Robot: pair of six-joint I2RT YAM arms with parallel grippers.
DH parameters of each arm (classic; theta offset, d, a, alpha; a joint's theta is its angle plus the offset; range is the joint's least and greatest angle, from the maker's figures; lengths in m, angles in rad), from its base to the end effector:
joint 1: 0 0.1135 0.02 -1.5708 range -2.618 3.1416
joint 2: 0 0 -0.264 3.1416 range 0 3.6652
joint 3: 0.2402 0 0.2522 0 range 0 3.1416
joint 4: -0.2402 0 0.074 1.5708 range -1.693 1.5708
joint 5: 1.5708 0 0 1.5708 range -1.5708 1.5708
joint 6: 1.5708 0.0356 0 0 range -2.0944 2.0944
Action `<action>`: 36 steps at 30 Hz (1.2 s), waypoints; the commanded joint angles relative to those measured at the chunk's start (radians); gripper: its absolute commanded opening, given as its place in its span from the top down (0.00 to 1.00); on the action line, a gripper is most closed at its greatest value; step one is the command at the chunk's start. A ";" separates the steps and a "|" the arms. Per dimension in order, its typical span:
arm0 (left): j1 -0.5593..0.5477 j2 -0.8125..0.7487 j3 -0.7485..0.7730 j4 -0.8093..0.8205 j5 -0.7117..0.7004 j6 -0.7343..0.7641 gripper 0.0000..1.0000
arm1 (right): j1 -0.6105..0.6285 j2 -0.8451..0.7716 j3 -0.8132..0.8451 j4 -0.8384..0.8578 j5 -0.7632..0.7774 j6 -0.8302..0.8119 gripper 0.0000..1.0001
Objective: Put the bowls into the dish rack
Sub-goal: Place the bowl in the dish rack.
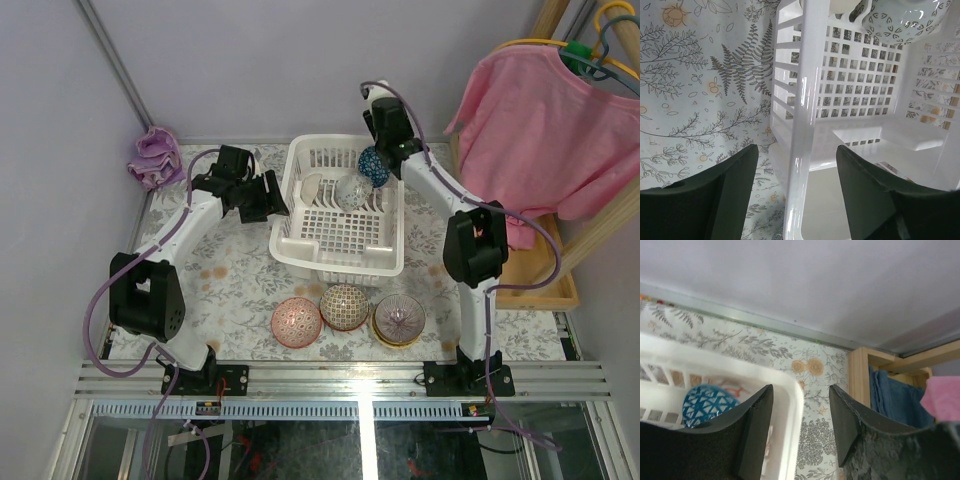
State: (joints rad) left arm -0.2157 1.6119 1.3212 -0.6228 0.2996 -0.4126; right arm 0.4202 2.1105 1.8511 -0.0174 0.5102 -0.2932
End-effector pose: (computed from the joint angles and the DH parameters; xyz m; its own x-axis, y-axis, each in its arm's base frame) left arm 0.3384 -0.0849 0.2790 -0.8610 -0.2035 -0.4660 0.0386 0.8876 -0.4590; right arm 0.4717 0.1917 0.3064 -0.2599 -0.3924 -0.8823 -0.0023 0.9140 -0.4058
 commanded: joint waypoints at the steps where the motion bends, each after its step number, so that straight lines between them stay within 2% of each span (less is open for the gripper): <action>1: 0.006 0.018 0.028 0.029 0.007 0.017 0.37 | -0.026 0.061 0.216 -0.265 -0.030 0.116 0.45; 9: 0.006 0.021 0.029 0.029 0.005 0.018 0.37 | -0.032 0.122 0.258 -0.322 -0.075 0.125 0.45; 21: 0.006 0.022 0.009 0.041 0.005 0.015 0.37 | -0.030 0.086 0.127 -0.257 -0.127 0.122 0.47; 36: 0.007 0.022 0.006 0.048 0.005 0.009 0.38 | -0.025 -0.117 -0.076 -0.083 -0.146 0.125 0.47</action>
State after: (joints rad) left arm -0.2157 1.6276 1.3231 -0.6205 0.2993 -0.4122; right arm 0.3862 2.0972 1.7985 -0.1852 0.3939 -0.1776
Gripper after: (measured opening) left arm 0.625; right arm 0.531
